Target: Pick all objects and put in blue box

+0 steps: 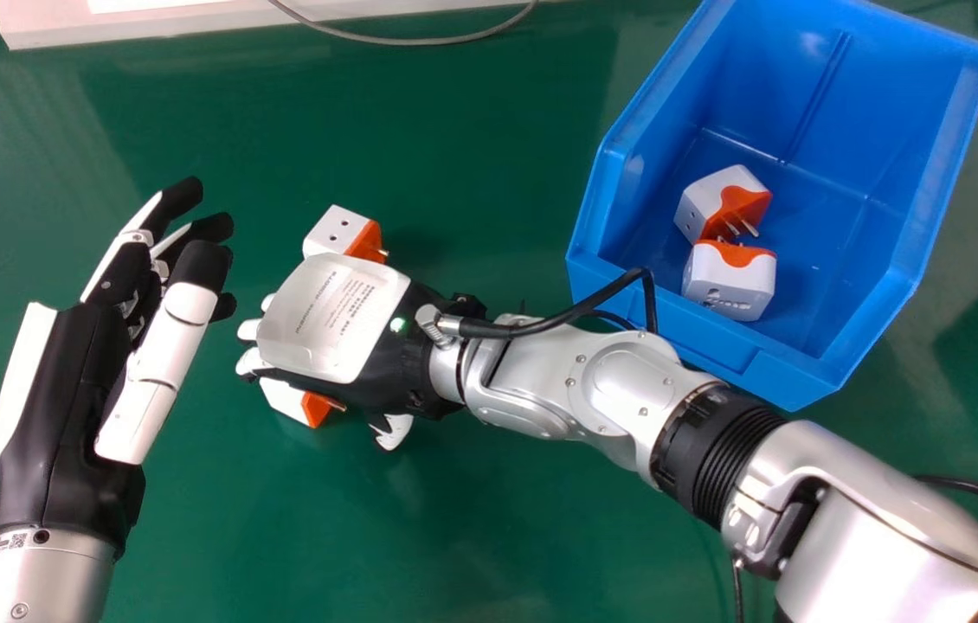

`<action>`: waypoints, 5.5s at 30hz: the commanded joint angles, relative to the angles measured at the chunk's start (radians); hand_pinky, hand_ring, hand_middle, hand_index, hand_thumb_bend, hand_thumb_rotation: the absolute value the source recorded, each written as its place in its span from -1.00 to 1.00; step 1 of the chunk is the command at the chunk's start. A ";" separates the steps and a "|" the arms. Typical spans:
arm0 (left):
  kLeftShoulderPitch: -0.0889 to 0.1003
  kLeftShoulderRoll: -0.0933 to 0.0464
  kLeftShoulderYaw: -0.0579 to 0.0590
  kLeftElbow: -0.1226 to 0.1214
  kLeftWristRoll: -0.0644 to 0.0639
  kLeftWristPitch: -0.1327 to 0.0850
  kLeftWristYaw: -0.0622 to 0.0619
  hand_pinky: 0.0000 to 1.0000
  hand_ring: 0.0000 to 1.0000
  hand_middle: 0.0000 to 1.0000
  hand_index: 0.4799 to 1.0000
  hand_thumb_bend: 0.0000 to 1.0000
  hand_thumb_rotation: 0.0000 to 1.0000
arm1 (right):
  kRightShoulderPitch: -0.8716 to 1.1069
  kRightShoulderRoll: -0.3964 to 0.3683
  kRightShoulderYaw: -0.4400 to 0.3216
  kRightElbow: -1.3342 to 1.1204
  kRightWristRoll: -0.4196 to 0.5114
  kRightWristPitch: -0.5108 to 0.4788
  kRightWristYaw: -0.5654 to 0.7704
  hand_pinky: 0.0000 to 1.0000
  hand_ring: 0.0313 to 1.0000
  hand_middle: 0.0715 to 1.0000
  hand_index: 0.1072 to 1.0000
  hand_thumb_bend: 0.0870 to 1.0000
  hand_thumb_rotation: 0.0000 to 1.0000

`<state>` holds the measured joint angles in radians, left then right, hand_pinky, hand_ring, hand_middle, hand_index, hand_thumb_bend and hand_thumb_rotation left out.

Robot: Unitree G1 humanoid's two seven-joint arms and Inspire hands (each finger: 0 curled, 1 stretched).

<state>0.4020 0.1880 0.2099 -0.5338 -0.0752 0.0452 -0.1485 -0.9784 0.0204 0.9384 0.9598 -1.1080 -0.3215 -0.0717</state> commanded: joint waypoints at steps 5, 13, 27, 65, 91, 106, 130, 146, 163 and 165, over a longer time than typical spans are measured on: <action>0.007 -0.008 -0.010 -0.038 0.018 0.001 0.010 0.57 0.71 0.74 0.62 0.47 0.71 | -0.035 0.012 0.012 0.014 -0.011 0.014 -0.040 0.44 0.75 0.77 0.58 -0.08 -1.00; 0.012 -0.016 -0.011 -0.042 0.021 -0.001 0.006 0.57 0.71 0.74 0.62 0.45 0.71 | -0.038 0.019 0.008 0.049 -0.001 0.001 -0.118 0.30 0.62 0.64 0.46 0.08 -1.00; 0.023 -0.027 -0.027 -0.061 0.025 0.005 0.010 0.57 0.71 0.74 0.61 0.42 0.71 | -0.048 0.028 0.023 0.137 -0.016 -0.027 -0.307 -0.01 0.25 0.31 0.17 0.11 -1.00; 0.033 -0.051 -0.051 -0.092 0.035 0.009 0.010 0.58 0.70 0.73 0.61 0.44 0.71 | -0.053 0.021 0.056 0.193 -0.025 -0.074 -0.442 -0.93 -0.94 -0.93 -0.19 -0.07 -0.78; -0.014 -0.027 -0.018 -0.047 0.026 0.019 -0.004 0.58 0.70 0.73 0.60 0.45 0.72 | 0.102 -0.039 -0.068 -0.008 0.112 -0.140 -0.353 -0.92 -0.93 -0.91 -0.19 -0.07 -0.78; -0.057 -0.016 0.013 0.002 0.016 0.021 0.001 0.58 0.70 0.73 0.61 0.45 0.72 | 0.323 -0.209 -0.151 -0.426 0.128 -0.054 -0.231 -0.38 -0.34 -0.20 -0.07 -0.10 -0.96; -0.079 -0.014 0.022 0.006 0.009 0.041 0.003 0.59 0.70 0.73 0.61 0.49 0.72 | 0.448 -0.252 -0.242 -0.592 0.151 -0.042 -0.142 -0.29 -0.21 -0.06 -0.08 -0.10 -1.00; -0.078 -0.008 0.026 0.000 -0.004 0.047 -0.001 0.61 0.71 0.74 0.61 0.49 0.72 | 0.478 -0.264 -0.284 -0.710 0.189 -0.022 -0.047 -0.29 -0.20 -0.06 -0.08 -0.10 -1.00; -0.087 -0.002 0.028 0.004 -0.006 0.060 0.000 0.61 0.70 0.74 0.61 0.54 0.72 | 0.491 -0.272 -0.321 -0.775 0.194 -0.023 -0.001 -0.28 -0.20 -0.07 -0.08 -0.10 -1.00; -0.088 -0.002 0.028 0.004 -0.006 0.061 0.000 0.61 0.70 0.74 0.61 0.54 0.71 | 0.491 -0.272 -0.322 -0.776 0.196 -0.024 -0.002 -0.28 -0.20 -0.07 -0.08 -0.10 -1.00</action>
<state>0.3203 0.1750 0.2340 -0.5021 -0.0793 0.1096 -0.1495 -0.4857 -0.2557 0.6325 0.2061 -0.9230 -0.3377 -0.0634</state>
